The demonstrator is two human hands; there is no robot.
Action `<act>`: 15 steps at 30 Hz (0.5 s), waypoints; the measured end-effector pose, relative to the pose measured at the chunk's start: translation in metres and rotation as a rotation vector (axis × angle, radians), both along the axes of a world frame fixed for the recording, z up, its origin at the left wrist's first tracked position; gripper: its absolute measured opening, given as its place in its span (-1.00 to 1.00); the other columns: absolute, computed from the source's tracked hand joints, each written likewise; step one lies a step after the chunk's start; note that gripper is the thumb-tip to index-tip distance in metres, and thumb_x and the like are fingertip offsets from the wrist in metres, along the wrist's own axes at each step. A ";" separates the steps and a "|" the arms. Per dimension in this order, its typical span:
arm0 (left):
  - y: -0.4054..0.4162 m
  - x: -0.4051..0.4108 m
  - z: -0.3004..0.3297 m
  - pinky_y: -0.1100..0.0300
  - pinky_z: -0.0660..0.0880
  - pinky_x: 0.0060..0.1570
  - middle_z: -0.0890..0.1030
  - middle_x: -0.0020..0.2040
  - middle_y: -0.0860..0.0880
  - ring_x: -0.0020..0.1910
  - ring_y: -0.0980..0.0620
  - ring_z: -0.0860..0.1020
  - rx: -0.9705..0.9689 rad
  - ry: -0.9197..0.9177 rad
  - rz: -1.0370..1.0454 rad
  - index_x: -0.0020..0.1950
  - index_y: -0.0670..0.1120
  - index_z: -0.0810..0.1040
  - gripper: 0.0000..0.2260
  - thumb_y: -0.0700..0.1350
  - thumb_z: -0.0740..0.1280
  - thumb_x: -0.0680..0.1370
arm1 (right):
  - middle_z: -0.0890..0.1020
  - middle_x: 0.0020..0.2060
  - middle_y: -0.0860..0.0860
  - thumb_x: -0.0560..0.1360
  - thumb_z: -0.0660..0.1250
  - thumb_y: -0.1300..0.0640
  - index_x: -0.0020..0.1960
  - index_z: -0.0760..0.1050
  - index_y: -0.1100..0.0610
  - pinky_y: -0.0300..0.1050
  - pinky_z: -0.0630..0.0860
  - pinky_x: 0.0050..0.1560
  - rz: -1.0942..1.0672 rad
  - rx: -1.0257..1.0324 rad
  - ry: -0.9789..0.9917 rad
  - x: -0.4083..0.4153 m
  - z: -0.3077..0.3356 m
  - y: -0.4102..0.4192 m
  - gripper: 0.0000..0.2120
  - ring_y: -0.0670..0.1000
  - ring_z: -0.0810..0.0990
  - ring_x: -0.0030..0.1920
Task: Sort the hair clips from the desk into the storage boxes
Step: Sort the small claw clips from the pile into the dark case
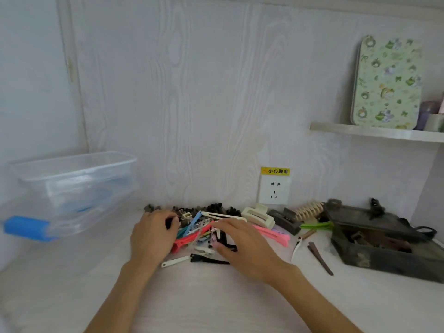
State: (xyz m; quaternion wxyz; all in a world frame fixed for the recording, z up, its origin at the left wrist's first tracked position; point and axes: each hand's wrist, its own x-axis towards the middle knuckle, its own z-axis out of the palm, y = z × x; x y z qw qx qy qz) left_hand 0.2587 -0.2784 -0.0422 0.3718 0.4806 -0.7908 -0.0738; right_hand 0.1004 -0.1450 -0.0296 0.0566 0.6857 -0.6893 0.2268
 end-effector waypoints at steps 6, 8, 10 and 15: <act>-0.008 0.007 -0.004 0.04 0.37 0.19 0.47 0.32 0.01 0.33 -0.07 0.33 0.121 -0.074 0.100 0.28 0.06 0.51 -0.68 -0.04 0.23 0.53 | 0.52 0.14 -0.13 0.48 -0.15 -0.27 0.16 0.43 -0.09 -0.11 0.27 0.28 -0.073 0.009 0.141 0.010 -0.019 -0.026 -0.48 -0.05 0.44 0.21; -0.004 0.004 -0.001 0.06 0.40 0.14 0.53 0.25 0.00 0.29 -0.06 0.35 0.136 -0.032 0.072 0.23 0.08 0.55 -0.70 -0.07 0.25 0.51 | 0.59 -0.12 -0.11 0.48 -0.14 -0.27 -0.09 0.49 -0.04 -0.11 0.35 0.10 -0.190 -0.099 0.153 -0.003 -0.017 -0.025 -0.50 -0.03 0.53 -0.03; 0.001 0.000 0.000 0.11 0.45 -0.01 0.60 0.09 0.02 0.20 -0.03 0.42 0.152 0.041 0.030 0.09 0.11 0.62 -0.78 -0.04 0.27 0.49 | 0.57 -0.28 -0.09 0.52 -0.01 -0.24 -0.26 0.47 -0.02 -0.09 0.39 -0.02 -0.289 -0.153 0.133 -0.014 -0.014 -0.024 -0.57 -0.02 0.52 -0.18; 0.006 -0.007 0.000 0.10 0.51 -0.10 0.65 -0.20 0.11 -0.08 0.02 0.54 0.080 0.040 -0.076 -0.16 0.11 0.66 -0.82 0.05 0.26 0.49 | 0.56 -0.13 -0.05 0.57 0.14 -0.07 -0.08 0.54 0.05 -0.14 0.35 -0.06 -0.328 -0.135 0.133 -0.024 0.002 -0.031 -0.73 -0.02 0.46 -0.04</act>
